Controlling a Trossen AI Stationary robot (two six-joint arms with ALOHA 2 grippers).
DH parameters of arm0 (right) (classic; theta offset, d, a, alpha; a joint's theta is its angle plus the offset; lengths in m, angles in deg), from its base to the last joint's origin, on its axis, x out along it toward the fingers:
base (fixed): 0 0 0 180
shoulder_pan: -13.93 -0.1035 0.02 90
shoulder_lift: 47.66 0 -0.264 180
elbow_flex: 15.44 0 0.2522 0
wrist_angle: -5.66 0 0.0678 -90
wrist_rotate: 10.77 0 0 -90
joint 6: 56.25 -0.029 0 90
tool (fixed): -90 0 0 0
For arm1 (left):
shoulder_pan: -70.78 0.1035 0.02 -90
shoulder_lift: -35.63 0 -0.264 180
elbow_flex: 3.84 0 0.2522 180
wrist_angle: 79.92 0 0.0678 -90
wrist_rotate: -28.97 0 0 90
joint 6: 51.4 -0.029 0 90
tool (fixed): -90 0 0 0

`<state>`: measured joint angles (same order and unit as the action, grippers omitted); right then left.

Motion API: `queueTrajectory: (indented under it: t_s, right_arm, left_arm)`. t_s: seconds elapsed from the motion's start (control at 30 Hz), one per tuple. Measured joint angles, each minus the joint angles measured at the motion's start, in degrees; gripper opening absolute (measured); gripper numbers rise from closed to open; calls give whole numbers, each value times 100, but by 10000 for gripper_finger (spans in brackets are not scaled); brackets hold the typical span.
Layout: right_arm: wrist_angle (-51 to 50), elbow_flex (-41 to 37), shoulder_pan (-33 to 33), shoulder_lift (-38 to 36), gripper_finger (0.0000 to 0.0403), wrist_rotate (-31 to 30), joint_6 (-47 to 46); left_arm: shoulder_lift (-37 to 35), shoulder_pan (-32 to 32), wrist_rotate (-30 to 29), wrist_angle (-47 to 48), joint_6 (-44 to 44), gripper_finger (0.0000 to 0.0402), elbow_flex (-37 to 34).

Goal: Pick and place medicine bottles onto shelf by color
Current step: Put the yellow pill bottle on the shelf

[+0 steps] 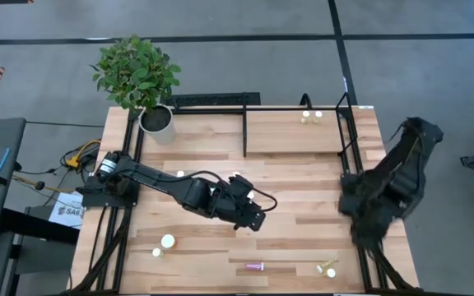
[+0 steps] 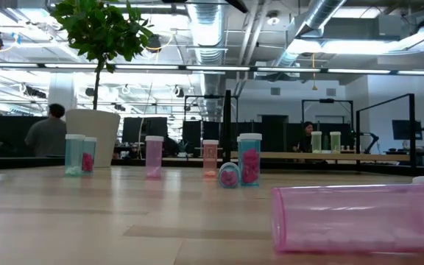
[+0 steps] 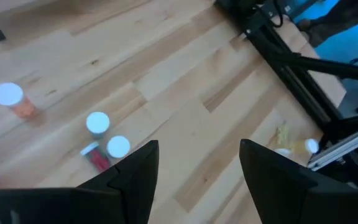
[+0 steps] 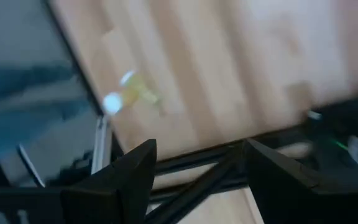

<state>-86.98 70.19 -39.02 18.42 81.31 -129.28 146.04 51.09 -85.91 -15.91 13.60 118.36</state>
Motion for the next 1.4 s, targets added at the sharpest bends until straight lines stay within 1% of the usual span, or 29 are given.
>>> queueTrajectory:
  t_s: [0.1, 0.2, 0.3, 0.43, 0.57, 0.67, 0.8, 0.97, 1.2, 1.33, 1.4]
  right_arm:
    - [862, -5, -423, 306, 260, 16, 64]
    - [1598, -3, -652, 656, 260, 12, -180]
    - [1863, -1, -786, 968, 260, -10, -212]
    - [1949, -1, -1020, 1509, 260, -43, -197]
    - [2586, -1, -1173, 2086, 260, -23, -155]
    - [2959, 1, -1189, 2459, 260, 114, -182]
    - [2891, 4, -1167, 2762, 260, 149, -262]
    - [2414, 6, -1088, 2804, 260, -10, -393]
    - [2617, 6, -989, 2804, 260, -359, -322]
    - [2621, 6, -953, 2804, 260, -395, -321]
    - [2627, 6, -953, 2804, 260, -519, -338]
  left_arm:
    - [0, 0, 43, 72, -177, 210, 0]
    - [0, 0, 85, 162, -377, 210, 0]
    - [1, 0, 207, 242, -636, 210, 0]
    - [2, -1, 280, 387, -997, 210, 0]
    - [2, -22, 235, 550, -1354, 210, 0]
    - [2, -22, 188, 677, -1383, 210, 0]
    - [2, -30, 190, 768, -1423, 210, 0]
    - [2, -42, 172, 870, -1380, 210, 0]
    - [2, -56, 105, 890, -1326, 210, 0]
    - [4, -79, 8, 890, -1275, 210, -2]
    - [4, -83, -67, 890, -1274, 210, -2]
